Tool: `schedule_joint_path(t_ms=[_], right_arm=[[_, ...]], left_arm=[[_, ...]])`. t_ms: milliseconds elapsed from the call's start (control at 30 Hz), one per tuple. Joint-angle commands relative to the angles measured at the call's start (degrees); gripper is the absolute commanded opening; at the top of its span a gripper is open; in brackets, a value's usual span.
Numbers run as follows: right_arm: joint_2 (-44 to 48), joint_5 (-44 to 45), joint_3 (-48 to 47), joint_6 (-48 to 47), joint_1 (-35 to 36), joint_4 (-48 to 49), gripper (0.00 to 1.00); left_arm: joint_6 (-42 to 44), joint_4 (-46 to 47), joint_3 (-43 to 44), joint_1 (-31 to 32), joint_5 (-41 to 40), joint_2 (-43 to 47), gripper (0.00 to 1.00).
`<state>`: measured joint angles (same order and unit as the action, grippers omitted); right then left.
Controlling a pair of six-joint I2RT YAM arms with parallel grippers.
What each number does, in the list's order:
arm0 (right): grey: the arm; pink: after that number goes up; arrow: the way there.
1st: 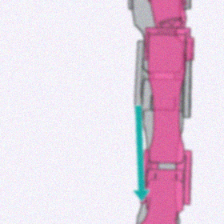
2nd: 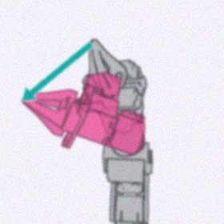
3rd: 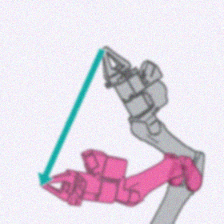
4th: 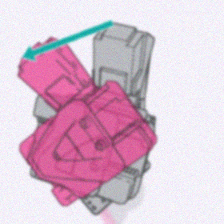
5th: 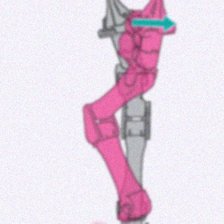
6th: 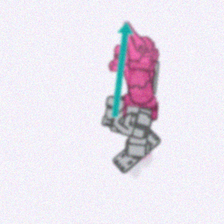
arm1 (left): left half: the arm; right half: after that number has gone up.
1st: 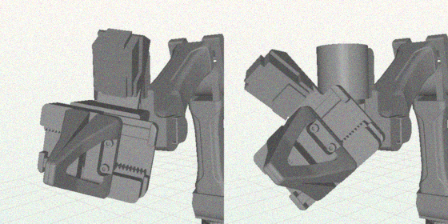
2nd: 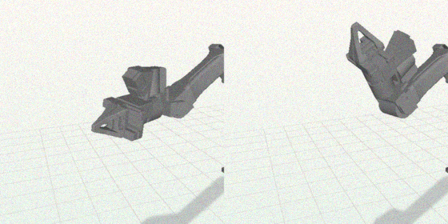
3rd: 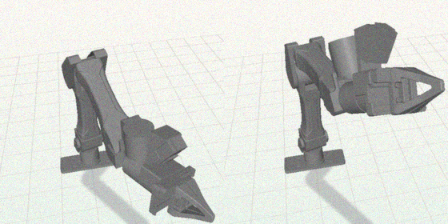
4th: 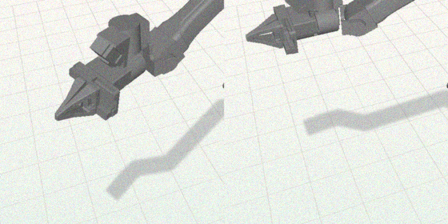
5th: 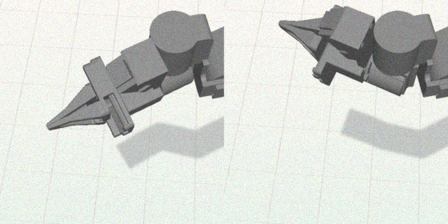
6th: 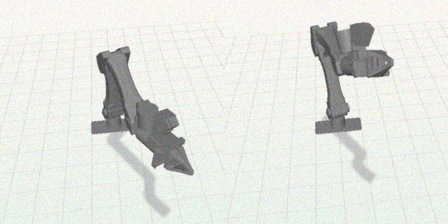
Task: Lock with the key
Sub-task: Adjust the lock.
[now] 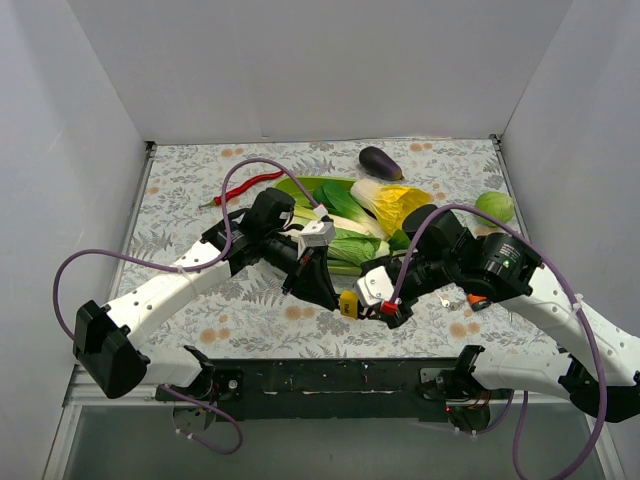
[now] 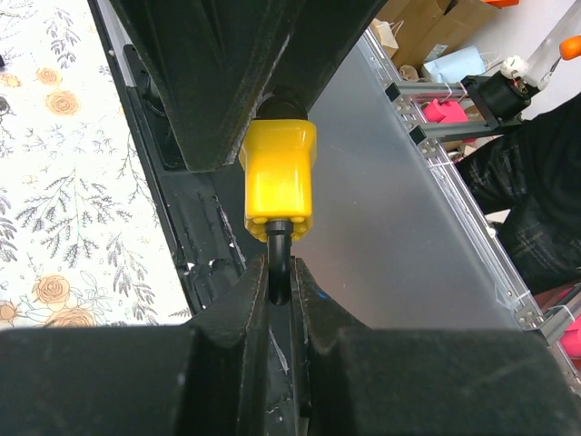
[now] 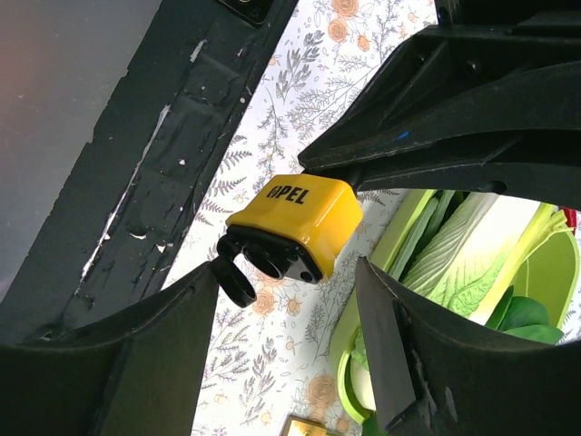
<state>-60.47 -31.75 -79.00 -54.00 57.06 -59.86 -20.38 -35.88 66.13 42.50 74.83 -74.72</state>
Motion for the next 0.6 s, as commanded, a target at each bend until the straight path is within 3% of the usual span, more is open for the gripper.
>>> schedule_joint_path(t_ms=[0, 567], right_arm=[[0.44, -1.48, -2.21, -0.06, 0.42, 0.27, 0.67], [0.52, 1.6, -4.58, -3.74, 0.42, -4.39, 0.67]], left_arm=[[-0.27, 2.39, 0.93, 0.3, 1.9, 1.15, 0.0], [0.78, 1.69, 0.67, 0.3, 2.25, 1.07, 0.0]])
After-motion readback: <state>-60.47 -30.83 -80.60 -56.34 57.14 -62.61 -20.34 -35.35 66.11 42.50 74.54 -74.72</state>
